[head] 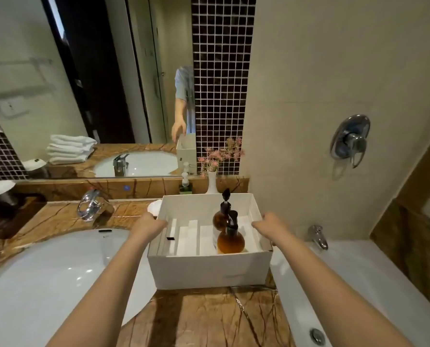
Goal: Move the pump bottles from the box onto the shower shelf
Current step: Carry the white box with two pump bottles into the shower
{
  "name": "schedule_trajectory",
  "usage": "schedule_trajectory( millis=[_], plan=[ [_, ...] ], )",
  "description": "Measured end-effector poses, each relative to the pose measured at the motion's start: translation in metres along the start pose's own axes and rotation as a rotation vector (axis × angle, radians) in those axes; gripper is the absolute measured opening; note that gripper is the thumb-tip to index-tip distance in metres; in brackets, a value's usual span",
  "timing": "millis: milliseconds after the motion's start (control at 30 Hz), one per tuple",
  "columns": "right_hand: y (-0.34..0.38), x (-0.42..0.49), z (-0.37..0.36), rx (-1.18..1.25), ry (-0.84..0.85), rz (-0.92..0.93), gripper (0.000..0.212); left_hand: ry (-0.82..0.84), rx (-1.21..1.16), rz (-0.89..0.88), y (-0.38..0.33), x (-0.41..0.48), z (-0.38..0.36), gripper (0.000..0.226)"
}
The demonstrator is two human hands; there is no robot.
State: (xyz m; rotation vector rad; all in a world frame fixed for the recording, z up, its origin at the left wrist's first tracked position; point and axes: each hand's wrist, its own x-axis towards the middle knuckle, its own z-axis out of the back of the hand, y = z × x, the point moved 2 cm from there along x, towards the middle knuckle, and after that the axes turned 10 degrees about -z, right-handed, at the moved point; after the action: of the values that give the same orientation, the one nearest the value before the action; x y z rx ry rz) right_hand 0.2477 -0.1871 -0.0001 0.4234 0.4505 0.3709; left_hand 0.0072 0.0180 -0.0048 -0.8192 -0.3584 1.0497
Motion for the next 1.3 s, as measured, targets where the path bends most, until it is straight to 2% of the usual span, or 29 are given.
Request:
schedule_trajectory(
  millis=[133, 267, 400, 500, 800, 967, 1300],
  plan=[
    [0.0, 0.013, -0.016, -0.044, -0.028, -0.009, 0.032, -0.008, 0.068, -0.006, 0.014, 0.012, -0.01, 0.023],
    [-0.004, 0.019, -0.023, -0.153, -0.155, -0.025, 0.021, -0.005, 0.159, -0.036, 0.026, 0.019, -0.019, 0.023],
    [-0.004, 0.024, -0.022, -0.209, -0.204, -0.039, 0.014, -0.027, 0.212, -0.067, 0.026, 0.022, -0.02, 0.021],
    [-0.002, 0.023, -0.022, -0.23, -0.209, -0.032, 0.014, -0.046, 0.201, -0.073, 0.027, 0.02, -0.019, 0.013],
    [0.003, 0.015, -0.011, -0.198, -0.194, 0.0, 0.018, -0.079, 0.211, -0.098, 0.013, 0.015, -0.007, 0.012],
    [0.025, -0.005, 0.026, -0.191, -0.183, 0.048, 0.02, -0.093, 0.165, -0.12, -0.01, 0.008, 0.022, 0.018],
    [0.08, -0.074, 0.155, -0.207, -0.195, 0.095, 0.031, -0.101, 0.246, -0.168, -0.121, -0.032, 0.13, 0.008]
  ],
)
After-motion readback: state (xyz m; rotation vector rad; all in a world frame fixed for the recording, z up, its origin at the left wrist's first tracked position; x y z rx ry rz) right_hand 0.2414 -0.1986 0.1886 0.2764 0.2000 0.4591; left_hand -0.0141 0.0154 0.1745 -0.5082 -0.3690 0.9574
